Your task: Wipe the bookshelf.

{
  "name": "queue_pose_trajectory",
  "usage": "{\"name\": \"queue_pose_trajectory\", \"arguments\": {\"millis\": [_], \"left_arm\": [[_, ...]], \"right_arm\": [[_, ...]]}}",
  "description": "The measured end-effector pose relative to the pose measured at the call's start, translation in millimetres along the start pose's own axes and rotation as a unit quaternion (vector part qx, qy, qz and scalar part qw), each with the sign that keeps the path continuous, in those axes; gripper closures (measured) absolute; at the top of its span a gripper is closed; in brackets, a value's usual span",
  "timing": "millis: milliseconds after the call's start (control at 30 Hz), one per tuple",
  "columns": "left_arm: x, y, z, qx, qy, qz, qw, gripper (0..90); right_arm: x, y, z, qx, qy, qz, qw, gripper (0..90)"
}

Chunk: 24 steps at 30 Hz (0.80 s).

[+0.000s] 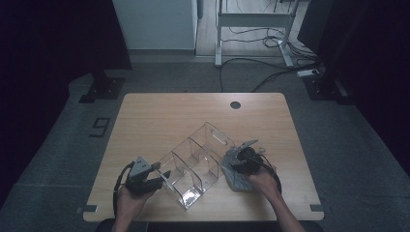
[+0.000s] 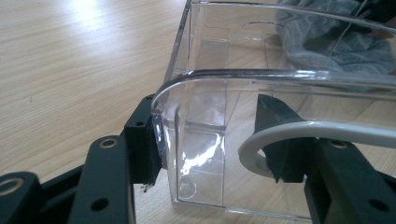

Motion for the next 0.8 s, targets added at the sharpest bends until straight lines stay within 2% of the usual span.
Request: {"name": "queue_pose_trajectory", "arguments": {"millis": [433,667,800], "left_arm": [[0.9,0.6,1.5,-0.010,0.005,0.005,0.9999,44.1],[0.7,0.1,1.3,-0.011,0.019,0.006,0.9997,41.2],[3.2,-2.2,1.6,-0.012,0.016,0.004,0.9998,38.9]], "right_arm": [[1.8,-44.5,6.0,-0.028,-0.001,-0.030,0.9992,66.0],[10.3,-70.3,2.4,-0.044,-0.008,-0.044,0.9980,66.0],[15.1,-83.0,-2.7,-0.050,-0.014,-0.052,0.9973,65.9]]}}
Point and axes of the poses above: each handheld gripper's, and its own axes: y roughly forward along the jaws, z roughly out of its underside, x roughly to its left, the point moved 3 cm from there along y, roughly forward along the jaws, and after that the axes turned 11 degrees about y, right-handed, at the moved point
